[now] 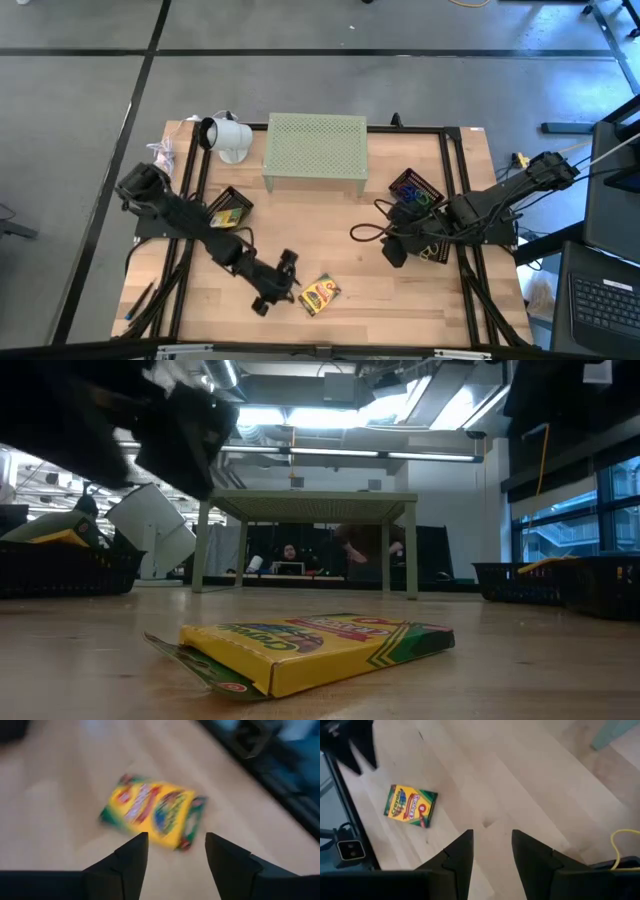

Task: Pick & Place Office Desk Supplies
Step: Put the yellow crayon box into the bottom left black bin

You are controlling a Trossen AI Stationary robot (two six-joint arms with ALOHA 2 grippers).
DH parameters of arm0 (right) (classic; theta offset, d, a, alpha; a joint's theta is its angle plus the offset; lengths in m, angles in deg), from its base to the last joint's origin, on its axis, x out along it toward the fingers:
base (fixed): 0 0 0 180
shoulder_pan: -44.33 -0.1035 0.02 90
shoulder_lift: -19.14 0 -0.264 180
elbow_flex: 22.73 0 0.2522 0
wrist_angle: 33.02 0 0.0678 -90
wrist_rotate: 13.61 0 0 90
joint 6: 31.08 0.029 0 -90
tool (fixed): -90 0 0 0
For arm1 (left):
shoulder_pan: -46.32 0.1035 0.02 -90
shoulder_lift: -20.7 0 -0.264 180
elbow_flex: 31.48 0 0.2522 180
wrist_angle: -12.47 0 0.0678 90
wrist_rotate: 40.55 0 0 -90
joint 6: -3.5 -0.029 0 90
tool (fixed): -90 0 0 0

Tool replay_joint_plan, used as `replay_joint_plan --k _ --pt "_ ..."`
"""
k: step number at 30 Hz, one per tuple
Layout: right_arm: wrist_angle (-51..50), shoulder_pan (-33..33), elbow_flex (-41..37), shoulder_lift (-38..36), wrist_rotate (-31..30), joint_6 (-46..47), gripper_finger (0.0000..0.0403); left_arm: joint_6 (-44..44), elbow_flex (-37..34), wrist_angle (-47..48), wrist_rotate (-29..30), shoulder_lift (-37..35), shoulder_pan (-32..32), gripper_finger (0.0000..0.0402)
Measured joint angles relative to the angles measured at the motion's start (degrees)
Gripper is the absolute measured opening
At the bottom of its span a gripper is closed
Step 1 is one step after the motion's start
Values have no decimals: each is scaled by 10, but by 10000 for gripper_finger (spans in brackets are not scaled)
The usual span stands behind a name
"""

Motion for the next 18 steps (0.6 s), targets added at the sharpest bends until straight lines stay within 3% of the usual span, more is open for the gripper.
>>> replay_joint_plan --k 5,11,18 --pt "0 0 0 0 -19 -2 138 -71 1 -31 -61 36 -27 195" --pt "0 0 0 0 -26 -6 138 -146 0 -69 -22 76 -48 176" --pt "0 0 0 0 -39 -8 138 -199 0 -93 -27 80 -38 145"
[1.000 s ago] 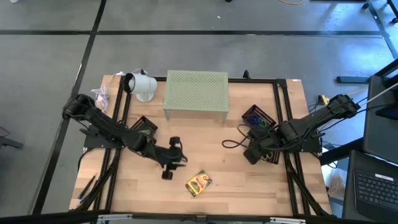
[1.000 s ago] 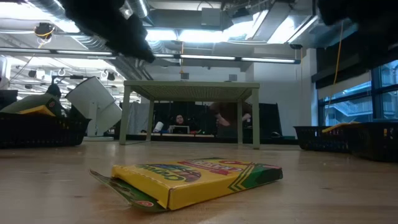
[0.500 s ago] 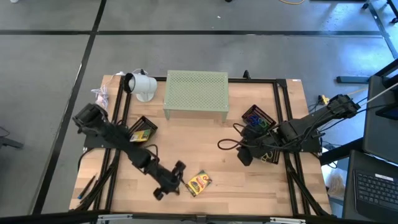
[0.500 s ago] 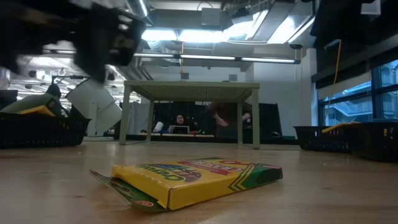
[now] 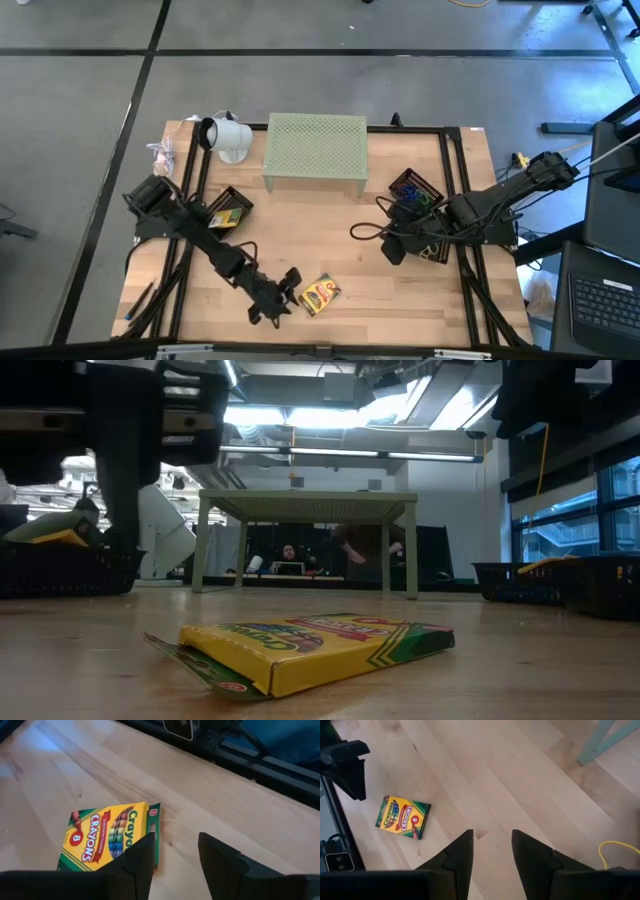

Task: Pick & Place Office Desk Supplies
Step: Put the yellow crayon box into the bottom left black bin

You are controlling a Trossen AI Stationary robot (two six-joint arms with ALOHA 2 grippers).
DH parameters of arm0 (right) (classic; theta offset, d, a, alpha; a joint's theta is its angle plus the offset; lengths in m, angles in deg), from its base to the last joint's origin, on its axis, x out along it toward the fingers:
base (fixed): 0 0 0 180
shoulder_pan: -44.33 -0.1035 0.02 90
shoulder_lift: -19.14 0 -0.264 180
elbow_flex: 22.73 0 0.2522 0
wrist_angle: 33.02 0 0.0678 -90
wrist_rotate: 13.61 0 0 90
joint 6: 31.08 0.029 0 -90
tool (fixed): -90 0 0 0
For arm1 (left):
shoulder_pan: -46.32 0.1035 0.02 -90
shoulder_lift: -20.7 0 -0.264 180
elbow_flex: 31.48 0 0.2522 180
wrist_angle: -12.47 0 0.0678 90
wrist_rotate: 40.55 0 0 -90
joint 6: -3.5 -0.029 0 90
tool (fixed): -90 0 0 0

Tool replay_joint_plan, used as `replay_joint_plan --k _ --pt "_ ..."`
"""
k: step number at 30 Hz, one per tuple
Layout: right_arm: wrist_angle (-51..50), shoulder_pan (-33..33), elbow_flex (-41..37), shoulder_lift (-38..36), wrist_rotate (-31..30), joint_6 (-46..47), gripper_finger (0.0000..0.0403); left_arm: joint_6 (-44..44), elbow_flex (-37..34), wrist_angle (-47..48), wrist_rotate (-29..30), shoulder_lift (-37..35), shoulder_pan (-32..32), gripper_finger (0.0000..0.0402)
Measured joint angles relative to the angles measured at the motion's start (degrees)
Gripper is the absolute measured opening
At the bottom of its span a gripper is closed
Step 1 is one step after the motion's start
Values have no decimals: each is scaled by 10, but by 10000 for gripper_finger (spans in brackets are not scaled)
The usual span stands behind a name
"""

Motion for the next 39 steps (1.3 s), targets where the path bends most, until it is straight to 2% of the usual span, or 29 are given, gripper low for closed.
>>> replay_joint_plan --k 8,14,18,23,32,39 --pt "0 0 0 0 -4 -30 138 -1 -3 -3 -72 0 43 125" --pt "0 0 0 0 -15 -35 138 0 -3 -77 -150 43 66 127" --pt "0 0 0 0 -15 -36 138 8 -2 -111 -180 73 75 124" --pt "0 0 0 0 -15 -36 138 9 -2 -116 -187 80 87 115" --pt "0 0 0 0 -15 -37 138 -19 -2 -71 -197 80 120 89" --pt "0 0 0 0 -15 -37 138 -39 -2 -71 -188 79 125 32"
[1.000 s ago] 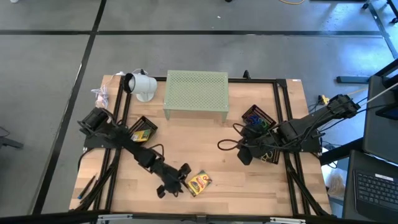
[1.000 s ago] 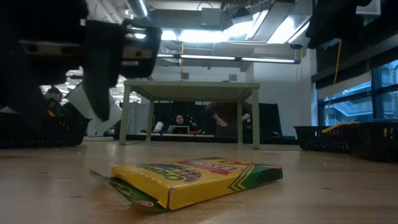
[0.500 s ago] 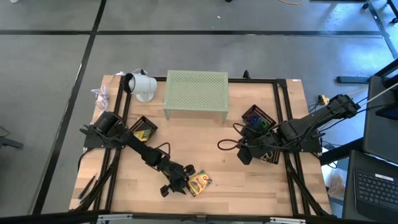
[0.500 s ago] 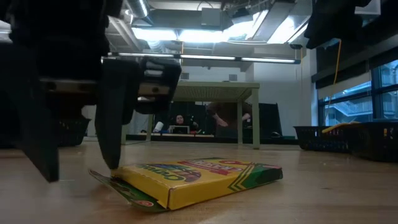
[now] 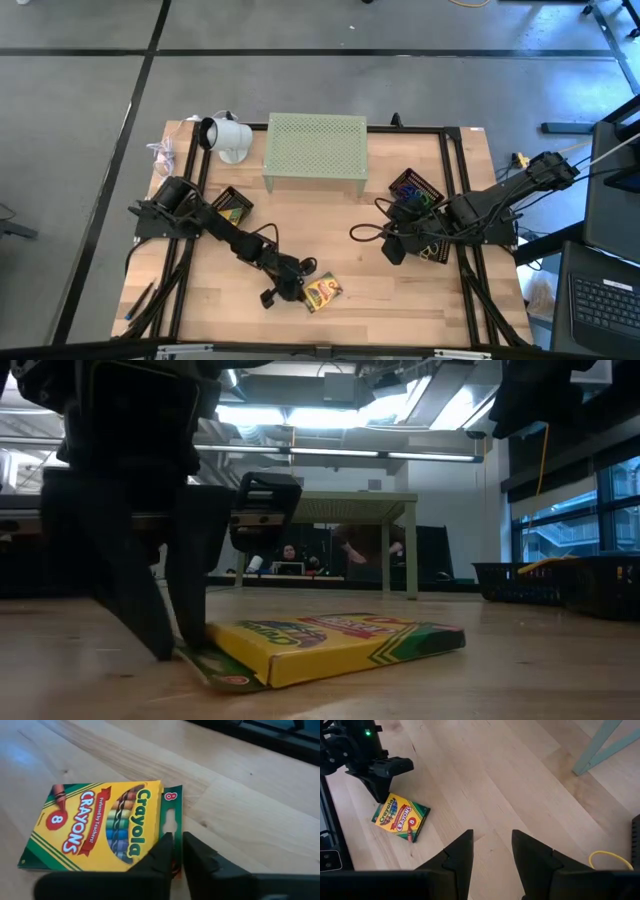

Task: Pick & Place Office Desk Supplies
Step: Put the yellow crayon box into the bottom left black bin

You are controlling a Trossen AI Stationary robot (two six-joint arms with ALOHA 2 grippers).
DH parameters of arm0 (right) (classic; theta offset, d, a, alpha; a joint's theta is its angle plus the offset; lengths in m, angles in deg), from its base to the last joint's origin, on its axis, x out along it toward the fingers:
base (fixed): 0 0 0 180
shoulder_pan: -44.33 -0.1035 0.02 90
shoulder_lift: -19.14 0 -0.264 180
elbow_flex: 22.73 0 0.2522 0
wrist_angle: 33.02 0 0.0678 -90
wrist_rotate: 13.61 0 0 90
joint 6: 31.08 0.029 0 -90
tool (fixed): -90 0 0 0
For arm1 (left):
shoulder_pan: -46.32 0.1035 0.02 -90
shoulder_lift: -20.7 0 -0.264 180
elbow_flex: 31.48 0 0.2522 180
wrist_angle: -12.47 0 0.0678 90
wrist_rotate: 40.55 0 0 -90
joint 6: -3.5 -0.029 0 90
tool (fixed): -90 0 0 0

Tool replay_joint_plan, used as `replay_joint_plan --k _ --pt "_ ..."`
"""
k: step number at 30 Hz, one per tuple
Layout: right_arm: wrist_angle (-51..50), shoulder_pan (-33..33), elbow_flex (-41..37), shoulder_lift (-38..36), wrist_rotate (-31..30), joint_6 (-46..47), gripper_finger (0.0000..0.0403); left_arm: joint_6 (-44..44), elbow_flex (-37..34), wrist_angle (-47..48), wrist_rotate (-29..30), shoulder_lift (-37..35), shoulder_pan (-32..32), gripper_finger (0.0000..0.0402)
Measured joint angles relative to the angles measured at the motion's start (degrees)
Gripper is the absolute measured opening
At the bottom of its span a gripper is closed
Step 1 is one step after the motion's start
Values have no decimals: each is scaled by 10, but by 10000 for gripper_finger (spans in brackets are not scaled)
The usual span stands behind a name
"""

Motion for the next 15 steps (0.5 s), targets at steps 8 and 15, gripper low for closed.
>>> replay_joint_plan --k 8,15 --pt "0 0 0 0 0 0 138 2 0 5 12 -7 0 1" --pt "0 0 0 0 0 0 138 4 -1 39 18 -70 0 1"
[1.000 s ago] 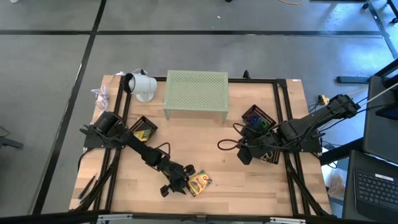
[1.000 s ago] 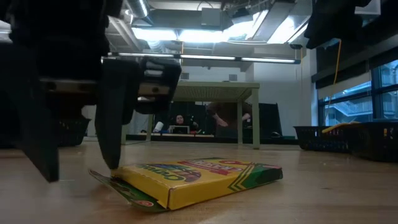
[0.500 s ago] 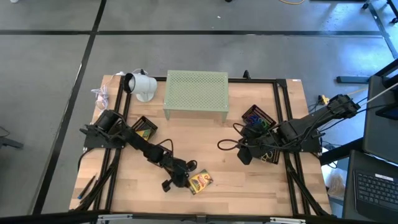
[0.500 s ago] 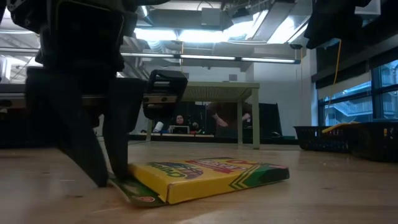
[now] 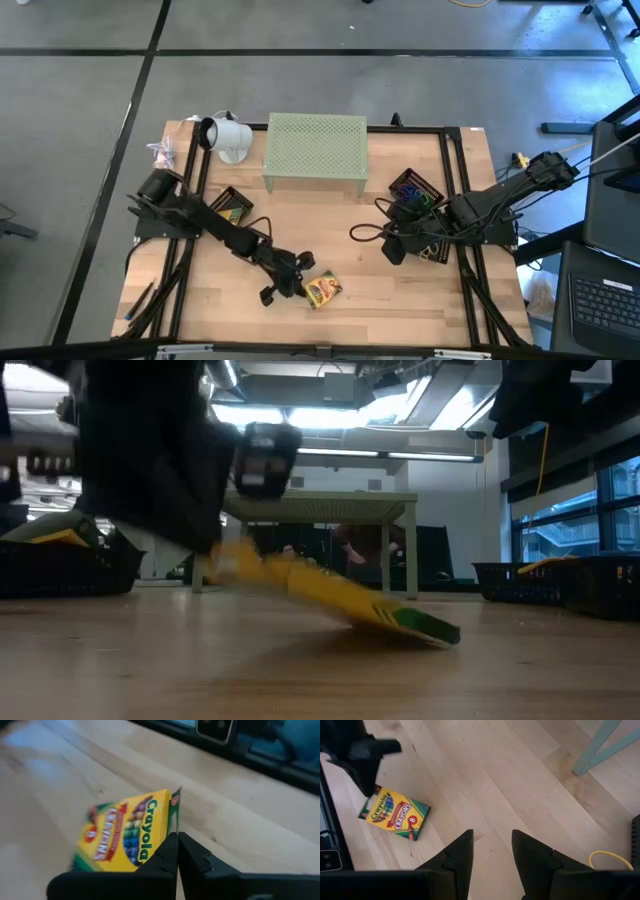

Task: Pick & Place Office Desk Supplies
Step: Put the yellow crayon box into the bottom left black bin

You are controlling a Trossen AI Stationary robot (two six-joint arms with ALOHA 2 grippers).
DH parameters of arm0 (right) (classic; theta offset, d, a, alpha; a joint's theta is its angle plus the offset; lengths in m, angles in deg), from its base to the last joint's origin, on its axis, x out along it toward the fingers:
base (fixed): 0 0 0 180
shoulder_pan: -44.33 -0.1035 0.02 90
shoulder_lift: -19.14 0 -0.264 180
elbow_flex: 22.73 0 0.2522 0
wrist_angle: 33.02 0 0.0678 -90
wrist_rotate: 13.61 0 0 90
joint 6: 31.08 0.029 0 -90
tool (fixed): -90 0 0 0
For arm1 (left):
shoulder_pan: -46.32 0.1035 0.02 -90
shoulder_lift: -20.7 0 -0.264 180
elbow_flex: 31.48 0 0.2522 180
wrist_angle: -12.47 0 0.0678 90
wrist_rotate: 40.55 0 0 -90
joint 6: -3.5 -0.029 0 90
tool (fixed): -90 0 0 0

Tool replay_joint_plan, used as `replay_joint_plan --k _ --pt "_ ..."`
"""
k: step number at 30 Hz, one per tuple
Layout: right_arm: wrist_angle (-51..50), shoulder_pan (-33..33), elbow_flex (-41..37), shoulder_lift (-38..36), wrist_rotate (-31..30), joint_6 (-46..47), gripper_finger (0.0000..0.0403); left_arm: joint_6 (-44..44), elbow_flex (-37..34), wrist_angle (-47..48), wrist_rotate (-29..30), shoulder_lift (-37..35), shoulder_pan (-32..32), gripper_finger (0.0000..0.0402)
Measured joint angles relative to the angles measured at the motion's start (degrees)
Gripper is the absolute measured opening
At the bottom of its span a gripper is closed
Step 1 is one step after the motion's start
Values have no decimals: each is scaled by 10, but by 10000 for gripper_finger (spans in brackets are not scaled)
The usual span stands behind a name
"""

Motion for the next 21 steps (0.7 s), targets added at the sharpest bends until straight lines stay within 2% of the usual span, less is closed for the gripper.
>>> replay_joint_plan --k 4,11,21 --pt "0 0 0 0 0 1 138 0 0 37 46 -49 -2 1" --pt "0 0 0 0 0 3 138 5 0 90 162 -141 -8 1" --pt "0 0 0 0 -9 3 138 21 0 124 358 -248 -17 1"
